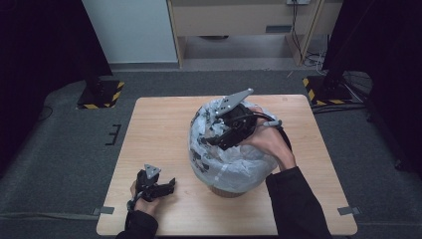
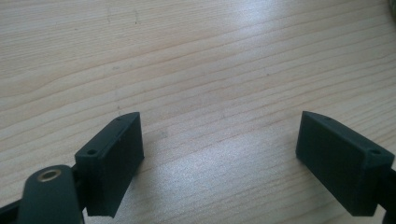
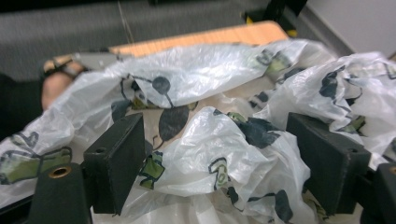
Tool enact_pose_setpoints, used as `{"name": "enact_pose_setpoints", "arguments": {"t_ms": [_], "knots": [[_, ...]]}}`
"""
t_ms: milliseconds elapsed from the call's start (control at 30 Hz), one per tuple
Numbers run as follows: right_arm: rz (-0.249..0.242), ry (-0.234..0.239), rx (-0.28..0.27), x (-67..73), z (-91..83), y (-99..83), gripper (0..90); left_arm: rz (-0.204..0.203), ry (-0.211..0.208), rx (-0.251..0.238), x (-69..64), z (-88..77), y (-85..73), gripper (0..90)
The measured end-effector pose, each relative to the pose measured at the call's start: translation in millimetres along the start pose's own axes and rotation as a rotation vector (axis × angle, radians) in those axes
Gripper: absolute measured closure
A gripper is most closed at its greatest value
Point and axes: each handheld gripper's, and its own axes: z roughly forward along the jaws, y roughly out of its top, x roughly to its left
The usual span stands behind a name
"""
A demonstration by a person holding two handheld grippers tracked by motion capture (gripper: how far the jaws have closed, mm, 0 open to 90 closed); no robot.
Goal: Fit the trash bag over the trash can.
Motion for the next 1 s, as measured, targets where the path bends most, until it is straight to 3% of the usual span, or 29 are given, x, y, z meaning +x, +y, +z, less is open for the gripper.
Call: {"name": "enact_pose_setpoints", "arguments": {"t_ms": [267,433,667,867,900,1000], "knots": [[-0.026,-0.003,0.101,1.7,15.6,0.6,21.2,0.001,-0.001,0.000,0.0,0.0,0.0,14.3],[-0.041,0.003,0.210,3.6,32.9,-4.9,21.3,0.002,-0.001,0.000,0.0,0.0,0.0,14.3],[-0.020,0.010,0.251,3.1,43.6,-13.0,21.0,0.003,-0.002,0.000,0.1,0.0,0.0,14.3],[-0.008,0.038,0.318,4.9,55.2,-21.6,20.4,0.003,-0.003,0.001,0.2,-0.1,0.0,14.3],[-0.011,0.043,0.354,6.1,59.6,-22.4,20.2,0.004,-0.003,0.001,0.2,-0.1,-0.1,14.3],[-0.010,0.044,0.363,6.0,62.6,-23.4,19.9,0.005,-0.004,0.001,0.2,-0.1,-0.1,14.3]]}}
